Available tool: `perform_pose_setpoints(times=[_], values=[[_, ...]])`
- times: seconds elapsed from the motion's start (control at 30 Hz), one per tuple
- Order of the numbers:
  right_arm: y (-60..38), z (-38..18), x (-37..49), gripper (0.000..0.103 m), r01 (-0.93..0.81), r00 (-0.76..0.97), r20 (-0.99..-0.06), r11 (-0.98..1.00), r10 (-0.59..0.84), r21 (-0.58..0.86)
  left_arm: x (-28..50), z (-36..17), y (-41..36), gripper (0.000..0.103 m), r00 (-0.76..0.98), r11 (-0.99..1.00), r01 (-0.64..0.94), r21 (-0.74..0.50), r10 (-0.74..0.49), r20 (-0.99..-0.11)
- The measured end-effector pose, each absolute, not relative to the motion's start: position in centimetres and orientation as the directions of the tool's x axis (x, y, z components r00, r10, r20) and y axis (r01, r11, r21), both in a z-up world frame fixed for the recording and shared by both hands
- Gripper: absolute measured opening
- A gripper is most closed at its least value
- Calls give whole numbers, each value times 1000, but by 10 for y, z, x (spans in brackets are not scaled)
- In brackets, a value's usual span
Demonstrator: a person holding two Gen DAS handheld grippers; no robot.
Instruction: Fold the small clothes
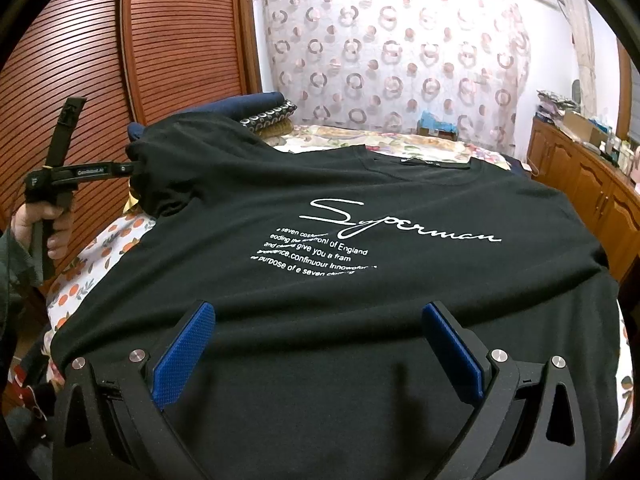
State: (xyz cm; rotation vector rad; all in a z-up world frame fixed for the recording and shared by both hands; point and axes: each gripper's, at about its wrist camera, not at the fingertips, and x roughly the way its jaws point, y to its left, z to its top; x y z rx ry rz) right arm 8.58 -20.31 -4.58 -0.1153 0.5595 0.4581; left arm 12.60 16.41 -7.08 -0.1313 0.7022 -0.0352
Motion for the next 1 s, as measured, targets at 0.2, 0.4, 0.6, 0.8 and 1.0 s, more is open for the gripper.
perform_pose_setpoints(times=[0.2,0.4,0.6,0.8,1.0], values=[[-203,-50,84,103,-453,752,-529,891,394,19,124,-70,163,28,768,992,34,-118,-101,-632],[-207,-51,85,103,-453,750,-529,891,396,26,105,-42,136,5,811,992,83,-92,-121,-572],[-207,-52,85,103,-453,749,-531,891,396,26,110,2,81,5,825,980,195,-50,-192,-532],[-208,-53,84,103,-451,748,-530,892,399,34,123,11,18,7,784,953,303,12,-242,-572],[-208,-54,85,103,-451,746,-531,892,402,41,99,3,13,50,775,943,333,4,-271,-571]])
